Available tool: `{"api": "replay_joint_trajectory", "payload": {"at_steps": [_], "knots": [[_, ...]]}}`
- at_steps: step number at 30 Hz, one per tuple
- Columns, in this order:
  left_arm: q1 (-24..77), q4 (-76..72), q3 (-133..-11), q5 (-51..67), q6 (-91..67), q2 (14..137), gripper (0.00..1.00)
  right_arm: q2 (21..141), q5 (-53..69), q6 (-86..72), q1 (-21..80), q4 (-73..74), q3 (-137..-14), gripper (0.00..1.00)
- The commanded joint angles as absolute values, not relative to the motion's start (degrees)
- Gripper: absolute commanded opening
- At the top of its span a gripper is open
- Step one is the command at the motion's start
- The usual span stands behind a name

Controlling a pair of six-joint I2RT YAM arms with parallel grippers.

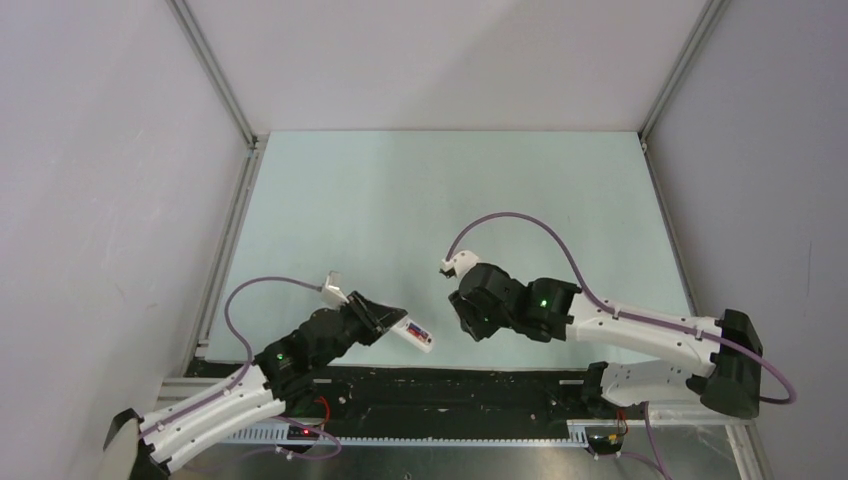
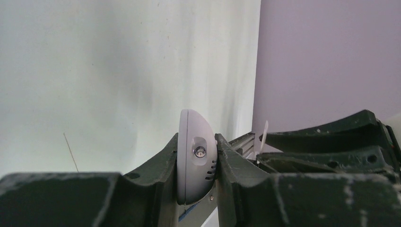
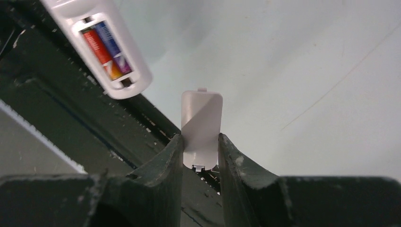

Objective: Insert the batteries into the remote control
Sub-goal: Pick up the battery cover at the center of the board, then load the battery cover into the remote control.

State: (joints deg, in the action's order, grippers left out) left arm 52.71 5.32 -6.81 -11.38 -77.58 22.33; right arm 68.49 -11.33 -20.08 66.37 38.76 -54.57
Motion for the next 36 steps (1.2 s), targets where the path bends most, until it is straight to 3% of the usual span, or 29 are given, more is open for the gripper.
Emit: {"api": "replay_joint_trajectory", "payload": {"at_steps": [1,16,36], "knots": [[52.5,-1.7,-8.3,-10.2,-77.6,24.5,0.0,67.7,-6.2,-13.5,68.4,38.6,-57.9,0.32],[52.6,-6.2,-9.3,-5.1,-77.6,26.3,0.0,80.0,-1.8,-7.0,72.8,39.5,-70.9,0.34],[52.5,-6.2,-8.6,-5.1,-77.7,24.2,0.0,85.7,-1.7,-6.6,73.1,41.9,-73.2,0.35]]}}
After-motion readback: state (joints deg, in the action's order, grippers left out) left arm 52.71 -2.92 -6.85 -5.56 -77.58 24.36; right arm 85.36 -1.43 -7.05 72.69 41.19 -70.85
